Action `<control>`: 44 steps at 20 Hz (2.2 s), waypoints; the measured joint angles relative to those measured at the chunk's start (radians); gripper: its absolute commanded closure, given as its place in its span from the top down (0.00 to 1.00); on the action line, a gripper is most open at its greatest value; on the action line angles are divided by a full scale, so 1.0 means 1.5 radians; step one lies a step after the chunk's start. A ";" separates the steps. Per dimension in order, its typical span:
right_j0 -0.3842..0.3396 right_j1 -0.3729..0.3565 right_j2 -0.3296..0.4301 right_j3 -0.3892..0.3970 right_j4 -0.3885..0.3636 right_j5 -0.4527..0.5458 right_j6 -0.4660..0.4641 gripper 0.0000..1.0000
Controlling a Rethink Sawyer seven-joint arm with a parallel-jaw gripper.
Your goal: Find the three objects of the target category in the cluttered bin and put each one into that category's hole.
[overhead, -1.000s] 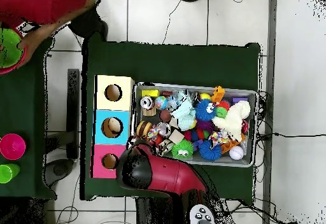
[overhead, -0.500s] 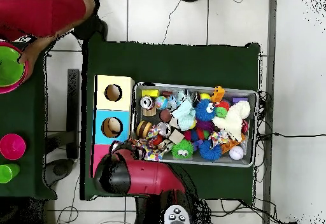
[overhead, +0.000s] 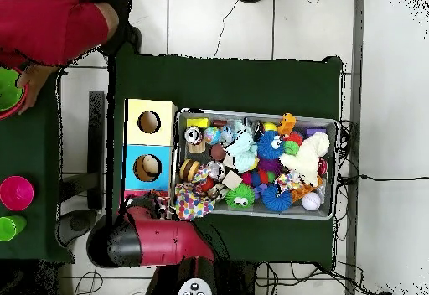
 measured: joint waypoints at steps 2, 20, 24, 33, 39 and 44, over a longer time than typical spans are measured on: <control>0.012 0.000 -0.003 0.000 0.007 0.000 0.000 0.00; 0.088 -0.006 -0.030 0.001 0.073 0.000 0.000 0.00; 0.097 -0.005 -0.038 0.001 0.082 0.000 0.000 0.00; 0.108 -0.003 -0.055 0.001 0.096 0.000 0.000 0.00; 0.111 0.001 -0.065 0.002 0.099 0.000 0.000 0.00; 0.114 0.001 -0.066 0.002 0.100 0.000 0.000 0.00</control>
